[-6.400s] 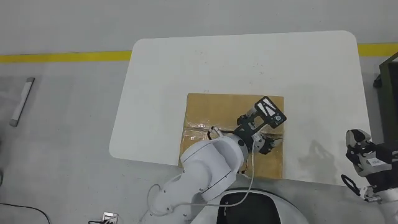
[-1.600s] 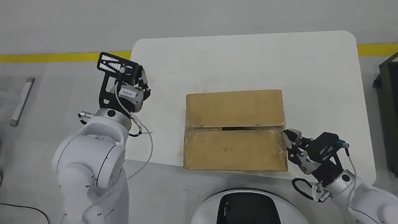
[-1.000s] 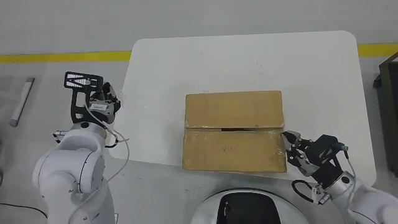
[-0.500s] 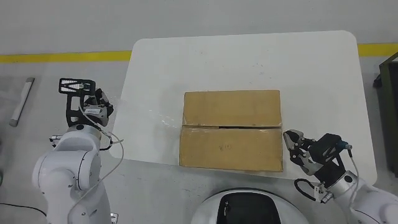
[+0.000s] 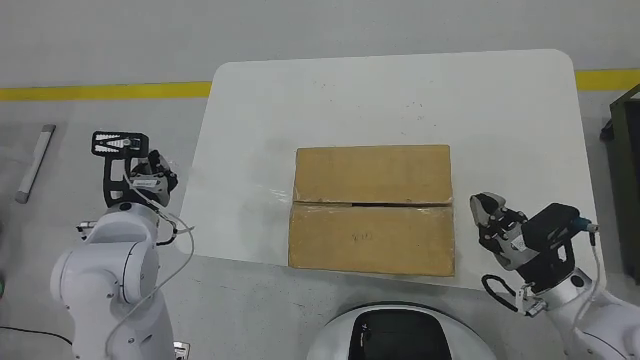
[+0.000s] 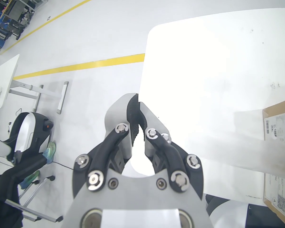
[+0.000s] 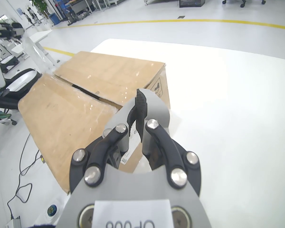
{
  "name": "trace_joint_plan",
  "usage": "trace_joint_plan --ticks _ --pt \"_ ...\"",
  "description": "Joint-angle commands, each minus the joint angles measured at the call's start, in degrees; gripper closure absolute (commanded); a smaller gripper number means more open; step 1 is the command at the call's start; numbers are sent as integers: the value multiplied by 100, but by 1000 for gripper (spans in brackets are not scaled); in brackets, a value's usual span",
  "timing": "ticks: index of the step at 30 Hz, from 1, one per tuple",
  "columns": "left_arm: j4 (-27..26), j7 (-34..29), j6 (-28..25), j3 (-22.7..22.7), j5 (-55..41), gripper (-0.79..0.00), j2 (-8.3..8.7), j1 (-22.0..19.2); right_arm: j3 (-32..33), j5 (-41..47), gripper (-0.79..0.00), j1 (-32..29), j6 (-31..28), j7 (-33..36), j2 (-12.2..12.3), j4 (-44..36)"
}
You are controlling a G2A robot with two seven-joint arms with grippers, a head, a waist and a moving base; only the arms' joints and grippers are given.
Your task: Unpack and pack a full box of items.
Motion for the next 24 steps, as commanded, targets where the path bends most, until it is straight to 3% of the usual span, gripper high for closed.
trace_joint_plan --ticks 1,8,15,18,22,24 --pt "-15 -45 -7 -26 -15 -785 16 -14 -19 43 0 12 -66 -79 -1 -84" --pt "-76 -125 -12 -235 10 -785 74 22 -253 -396 0 56 -290 -50 12 -128" --pt "-411 -153 -121 -255 -12 -785 120 199 -296 -383 0 57 -77 -31 2 -49" --pt "-624 -150 -275 94 -182 -785 124 235 -112 -268 0 33 75 -50 0 -9" --pt "-871 -175 -821 1102 -384 -785 123 194 251 -105 0 3 268 -100 -1 67" --pt "-866 -159 -775 1611 -493 -785 101 108 465 -27 0 -32 326 -129 1 92"
